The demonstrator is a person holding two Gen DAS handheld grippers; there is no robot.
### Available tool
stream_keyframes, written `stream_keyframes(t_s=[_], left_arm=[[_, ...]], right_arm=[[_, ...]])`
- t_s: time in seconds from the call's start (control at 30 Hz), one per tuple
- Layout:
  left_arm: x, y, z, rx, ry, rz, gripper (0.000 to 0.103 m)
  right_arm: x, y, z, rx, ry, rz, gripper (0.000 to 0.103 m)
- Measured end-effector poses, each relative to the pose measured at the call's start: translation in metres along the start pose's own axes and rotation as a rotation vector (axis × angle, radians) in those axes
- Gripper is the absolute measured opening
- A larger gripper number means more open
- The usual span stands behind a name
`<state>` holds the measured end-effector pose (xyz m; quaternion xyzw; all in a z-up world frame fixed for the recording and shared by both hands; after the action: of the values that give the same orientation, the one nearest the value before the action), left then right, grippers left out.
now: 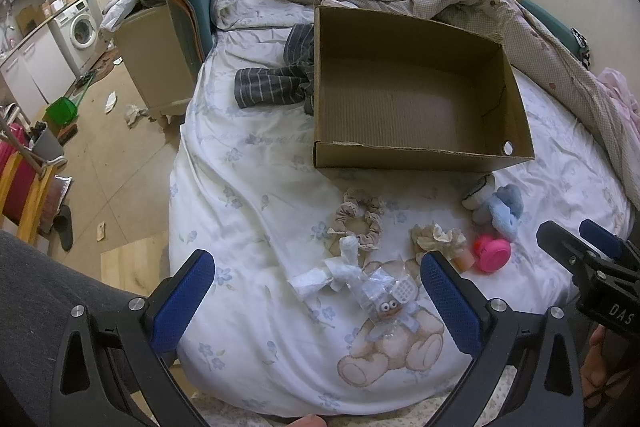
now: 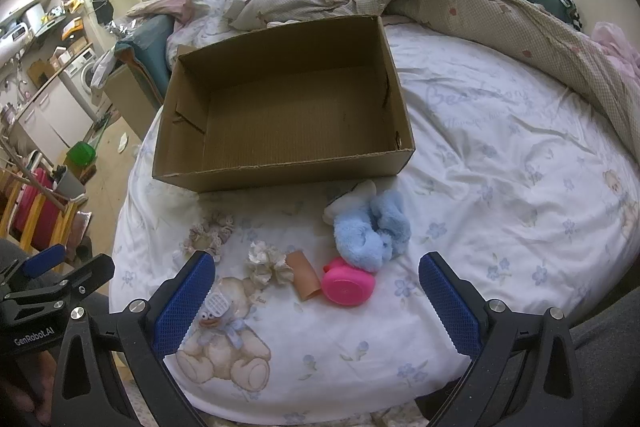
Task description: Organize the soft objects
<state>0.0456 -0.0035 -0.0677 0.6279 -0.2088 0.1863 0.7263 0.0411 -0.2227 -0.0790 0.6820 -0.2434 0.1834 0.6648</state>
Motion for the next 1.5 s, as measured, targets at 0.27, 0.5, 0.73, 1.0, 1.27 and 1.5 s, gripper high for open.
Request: stream_keyframes(t_s=[0.27, 0.5, 0.73, 1.0, 1.27, 1.5], left_arm=[[-0.0009, -0.0012, 0.0026, -0.001, -0.01, -0.002, 0.103], [-0.0012, -0.0009, 0.0027, -0.002, -0.009, -0.003, 0.103], [-0.0014, -0.001, 0.0028, -0.002, -0.008, -0.003, 0.103], [-0.0031, -0.0023, 0.002, -0.002, -0.005, -0.008, 0.103], [-0.0042, -0.0035, 0.0007, -0.003, 0.0, -0.01, 0.103], [-0.0037, -0.0035, 0.0006, -0.004, 0.0, -0.011, 0.103]], right_arm=[[0.0, -0.0001, -0.0002, 0.0, -0.001, 0.0, 0.103], [-0.0001, 0.0002, -0.0005, -0.001, 0.0, 0.001, 0.103], [-0.0002, 0.0004, -0.0006, -0.001, 0.0, 0.001, 0.103], [-0.0001, -0.0014, -0.001, -0.004, 0.004, -0.004, 0.103], [-0.0009, -0.0025, -0.0029, -0.004, 0.01, -0.006, 0.103], [-0.0012, -0.0023, -0.0045, -0.006, 0.013, -0.006, 0.103]])
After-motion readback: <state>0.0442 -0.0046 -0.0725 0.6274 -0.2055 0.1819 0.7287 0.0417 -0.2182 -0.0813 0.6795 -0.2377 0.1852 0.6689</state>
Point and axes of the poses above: each gripper's, at about its wrist camera, not at the fingertips, and y roughly against the way its jaws point, z to its right, x to its top, the point moved 8 cm from there along -y, roughly the way its jaws point, and after that the axes turned 8 degrees about -x, right-handed, at the moved point
